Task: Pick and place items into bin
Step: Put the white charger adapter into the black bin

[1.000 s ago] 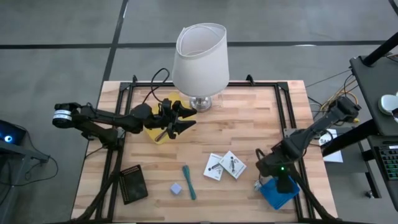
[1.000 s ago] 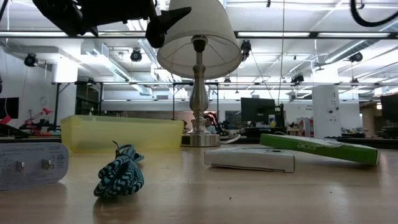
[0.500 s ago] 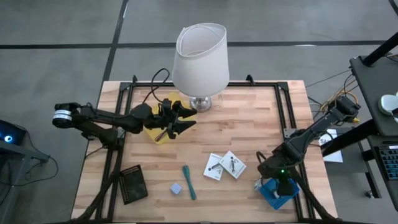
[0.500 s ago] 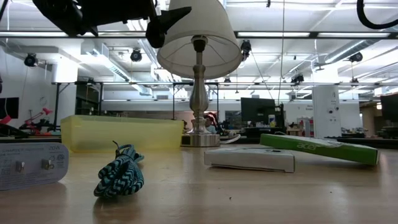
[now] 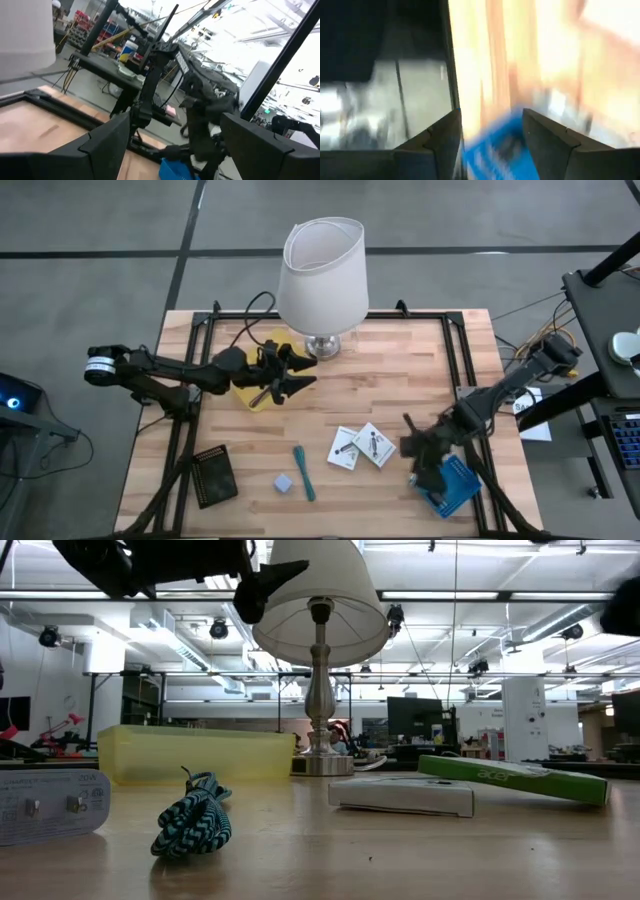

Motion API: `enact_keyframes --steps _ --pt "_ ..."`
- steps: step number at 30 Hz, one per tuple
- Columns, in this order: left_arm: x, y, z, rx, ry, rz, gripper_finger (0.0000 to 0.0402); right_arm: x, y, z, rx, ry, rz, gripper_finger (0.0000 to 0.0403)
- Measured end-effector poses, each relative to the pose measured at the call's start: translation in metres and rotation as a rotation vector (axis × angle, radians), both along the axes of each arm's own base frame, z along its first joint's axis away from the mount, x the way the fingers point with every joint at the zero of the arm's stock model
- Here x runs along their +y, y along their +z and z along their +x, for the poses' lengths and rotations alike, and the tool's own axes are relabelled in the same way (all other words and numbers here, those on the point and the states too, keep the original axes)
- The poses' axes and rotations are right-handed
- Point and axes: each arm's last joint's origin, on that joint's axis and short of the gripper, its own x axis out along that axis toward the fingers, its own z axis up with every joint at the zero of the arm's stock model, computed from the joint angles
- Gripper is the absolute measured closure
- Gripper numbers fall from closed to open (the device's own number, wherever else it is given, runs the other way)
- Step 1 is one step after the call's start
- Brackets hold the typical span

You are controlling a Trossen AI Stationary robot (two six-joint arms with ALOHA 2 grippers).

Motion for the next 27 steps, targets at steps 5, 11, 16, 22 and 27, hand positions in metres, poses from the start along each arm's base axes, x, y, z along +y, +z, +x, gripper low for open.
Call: enact_keyframes --steps 5,11,16,22,27 --pt "0.000 -0.002 0.000 0.016 -0.001 -0.003 0.0107 -0.014 0.021 0.018 -0.410 -0.254 -0.168 0.0224" --pt "0.000 -0.002 0.000 0.018 -0.001 -0.005 0.0107 -0.036 0.036 0.028 -0.801 -0.475 -0.325 0.0237" --pt "0.000 -0.003 0.001 0.035 -0.001 -0.007 0.0107 -0.050 0.035 0.033 -1.099 -0.498 -0.303 0.0251" --pt "-0.001 -0.006 0.001 0.058 -0.053 -0.130 0.0107 -0.076 0.015 0.030 -1.181 -0.543 -0.401 0.0266" --pt "-0.005 -0.011 0.002 0.134 -0.194 -0.310 0.0107 -0.097 0.003 0.031 -1.112 -0.628 -0.435 0.0269"
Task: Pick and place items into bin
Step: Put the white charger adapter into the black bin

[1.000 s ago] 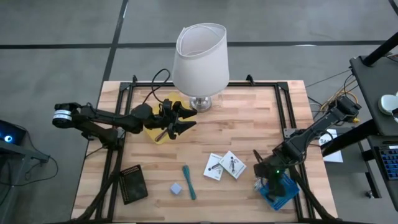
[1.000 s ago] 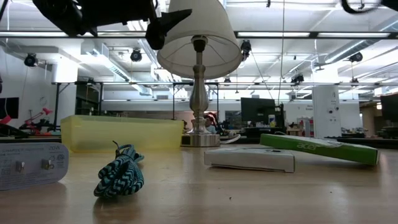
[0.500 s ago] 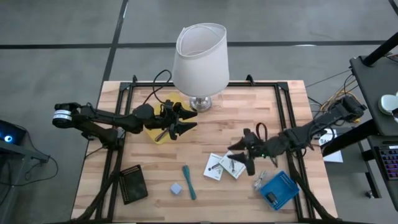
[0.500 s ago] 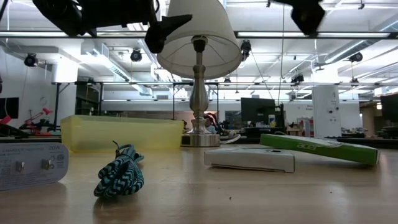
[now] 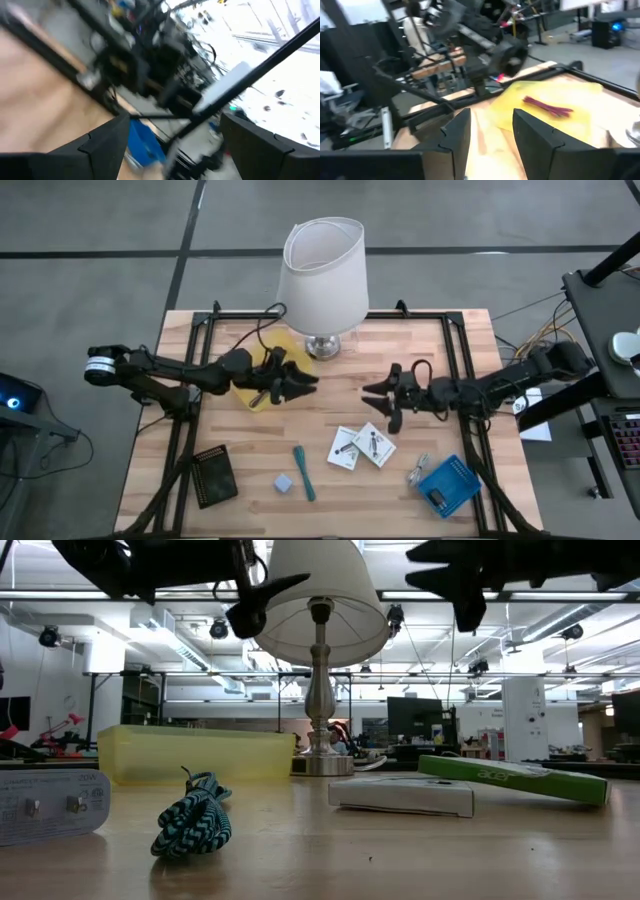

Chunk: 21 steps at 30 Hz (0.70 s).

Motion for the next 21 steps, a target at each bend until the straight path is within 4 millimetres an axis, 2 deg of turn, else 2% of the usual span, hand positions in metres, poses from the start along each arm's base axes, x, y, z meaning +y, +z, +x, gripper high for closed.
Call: enact_keyframes --steps 4,7,10,17,21 --pt "-0.012 -0.005 0.002 0.091 -0.102 -0.086 0.0107 -0.009 0.000 0.001 0.002 -0.040 -0.007 0.0265" --pt "-0.027 0.002 0.006 0.158 -0.171 -0.100 0.0107 -0.012 0.001 0.002 -0.001 -0.050 -0.010 0.0264" --pt "-0.045 0.011 0.010 0.274 -0.221 -0.025 0.0107 -0.012 0.002 0.002 -0.004 -0.051 -0.013 0.0267" --pt "-0.078 0.043 0.010 0.643 -0.212 0.283 0.0107 -0.012 0.002 0.002 0.003 -0.048 -0.043 0.0275" --pt "-0.089 0.063 0.021 0.698 -0.232 0.340 0.0107 -0.012 0.001 0.002 0.019 -0.044 -0.104 0.0275"
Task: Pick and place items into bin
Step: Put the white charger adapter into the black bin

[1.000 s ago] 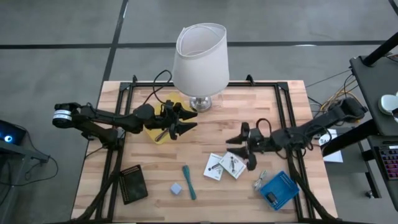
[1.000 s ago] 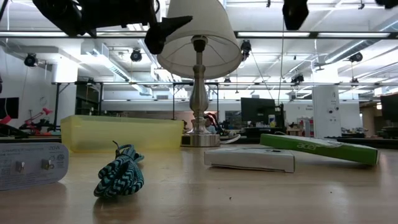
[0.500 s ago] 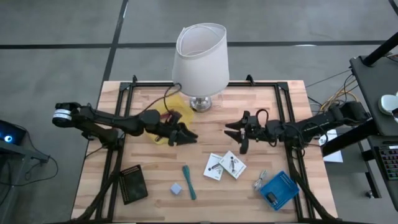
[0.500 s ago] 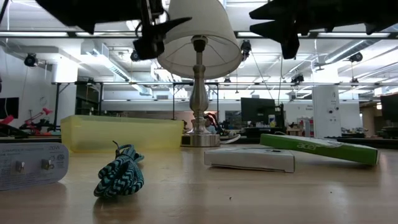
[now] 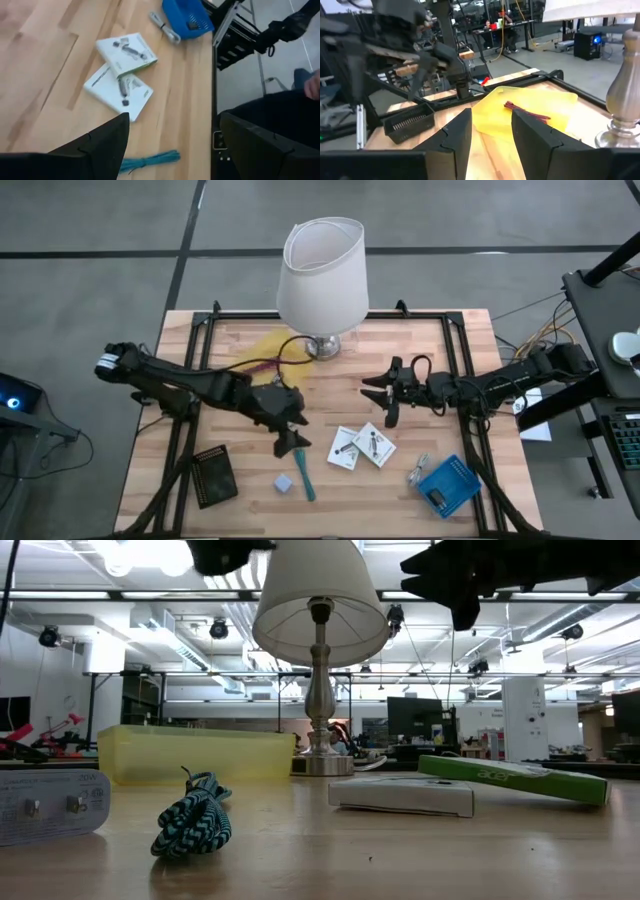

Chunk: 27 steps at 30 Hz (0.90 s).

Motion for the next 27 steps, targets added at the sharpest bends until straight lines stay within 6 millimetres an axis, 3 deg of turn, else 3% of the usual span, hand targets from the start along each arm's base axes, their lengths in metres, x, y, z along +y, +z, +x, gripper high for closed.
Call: enact_keyframes --steps 3,6,14,27 --pt "-0.010 0.005 0.013 0.011 -0.046 0.041 0.0107 0.000 0.000 0.000 0.006 0.002 -0.033 0.0273" --pt "-0.022 -0.002 0.025 0.062 -0.114 0.095 0.0107 0.000 0.000 0.000 0.008 0.004 -0.037 0.0275" --pt "-0.055 -0.049 0.036 0.319 -0.299 0.079 0.0107 0.000 -0.005 0.000 0.056 0.006 -0.045 0.0282" --pt "-0.100 -0.110 0.036 0.465 -0.510 0.228 0.0107 0.000 -0.005 -0.001 0.063 0.006 -0.060 0.0282"
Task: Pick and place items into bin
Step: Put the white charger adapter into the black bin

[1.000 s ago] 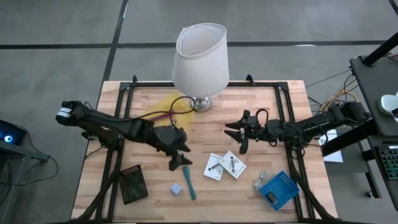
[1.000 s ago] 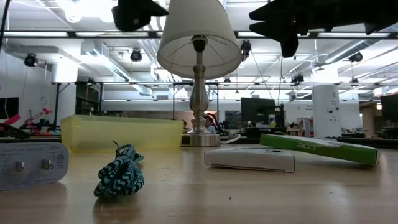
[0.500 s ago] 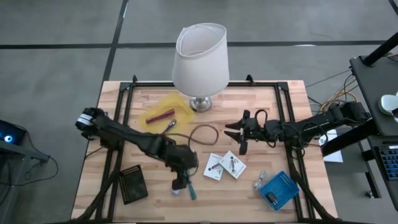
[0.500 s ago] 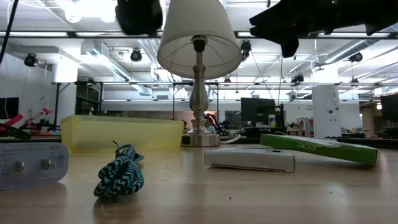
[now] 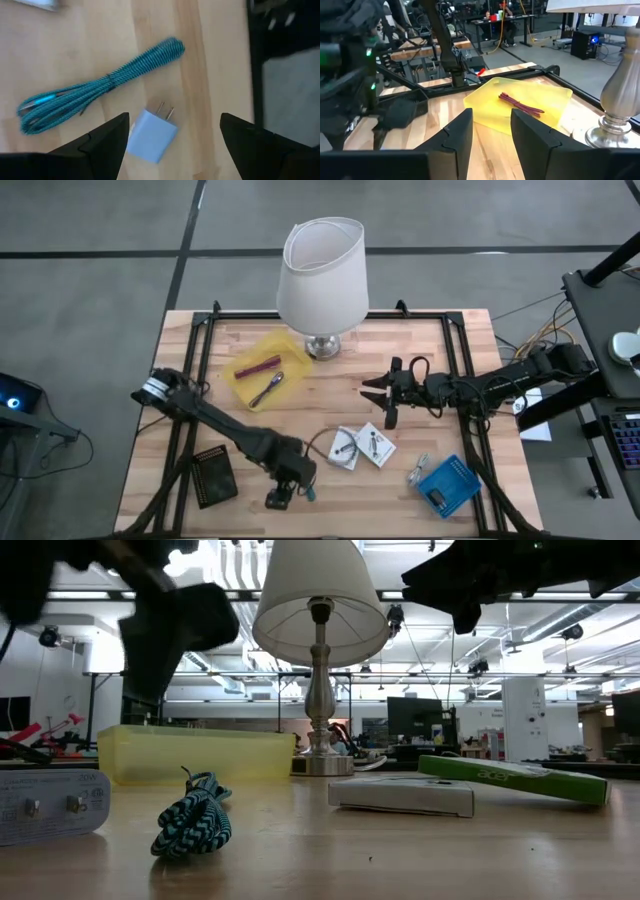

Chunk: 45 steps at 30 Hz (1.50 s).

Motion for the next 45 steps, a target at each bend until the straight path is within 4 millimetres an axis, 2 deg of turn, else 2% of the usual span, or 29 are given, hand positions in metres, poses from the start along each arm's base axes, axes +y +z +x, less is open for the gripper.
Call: enact_keyframes --steps 5,15,26,30,35,41,45 --pt "-0.010 -0.015 -0.001 -0.001 -0.097 0.066 0.0107 0.000 -0.001 0.000 0.013 0.002 -0.027 0.0287" --pt "-0.006 -0.043 -0.008 0.072 -0.111 0.149 0.0107 0.000 -0.002 0.000 0.028 0.002 -0.030 0.0280" --pt "-0.003 -0.062 -0.014 0.120 -0.134 0.177 0.0107 0.000 -0.004 0.000 0.043 0.002 -0.032 0.0291" --pt "-0.004 -0.063 -0.012 0.096 -0.148 0.171 0.0110 0.000 -0.004 -0.001 0.049 0.002 -0.033 0.0294" --pt "-0.004 -0.063 -0.011 0.079 -0.186 0.177 0.0142 0.000 -0.004 0.000 0.048 0.002 -0.033 0.0291" --pt "-0.005 -0.063 -0.010 0.069 -0.179 0.168 0.0220 0.000 -0.004 -0.001 0.050 0.003 -0.044 0.0298" --pt "-0.004 -0.062 -0.012 0.107 -0.169 0.165 0.0220 0.000 -0.004 0.000 0.050 0.003 -0.046 0.0304"
